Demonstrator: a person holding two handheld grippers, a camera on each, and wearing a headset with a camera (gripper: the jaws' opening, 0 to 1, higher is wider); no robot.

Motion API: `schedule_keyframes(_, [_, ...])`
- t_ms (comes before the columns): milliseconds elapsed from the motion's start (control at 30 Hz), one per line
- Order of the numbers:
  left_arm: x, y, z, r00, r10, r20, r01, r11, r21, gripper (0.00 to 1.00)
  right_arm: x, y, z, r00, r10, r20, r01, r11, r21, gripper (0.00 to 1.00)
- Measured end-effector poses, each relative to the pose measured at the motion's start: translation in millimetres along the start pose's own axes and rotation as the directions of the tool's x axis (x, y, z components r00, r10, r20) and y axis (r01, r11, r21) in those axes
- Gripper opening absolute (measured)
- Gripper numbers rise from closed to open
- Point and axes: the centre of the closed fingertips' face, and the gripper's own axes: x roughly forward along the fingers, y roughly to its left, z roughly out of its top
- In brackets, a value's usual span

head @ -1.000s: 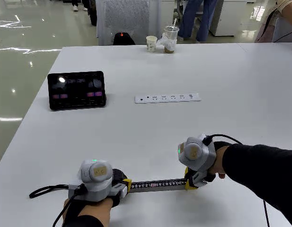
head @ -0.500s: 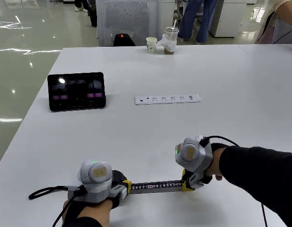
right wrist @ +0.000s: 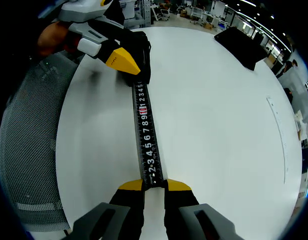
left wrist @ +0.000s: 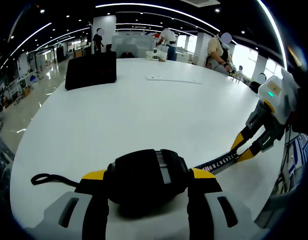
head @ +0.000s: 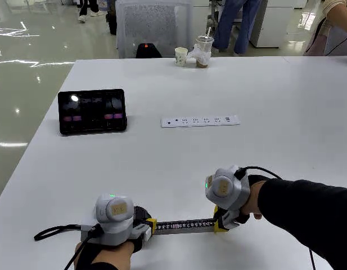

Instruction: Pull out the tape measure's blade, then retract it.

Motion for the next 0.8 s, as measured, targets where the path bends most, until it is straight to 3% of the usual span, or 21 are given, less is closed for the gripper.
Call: schedule_keyframes(800, [0.1, 0.3, -0.2, 1.0000, -0.004, 0.001, 0.004, 1.000, 0.004, 0.59, 3.5, 2.0, 11.4, 1.0000, -0.003, 0.009, 0.003, 1.000, 0.006, 0.12])
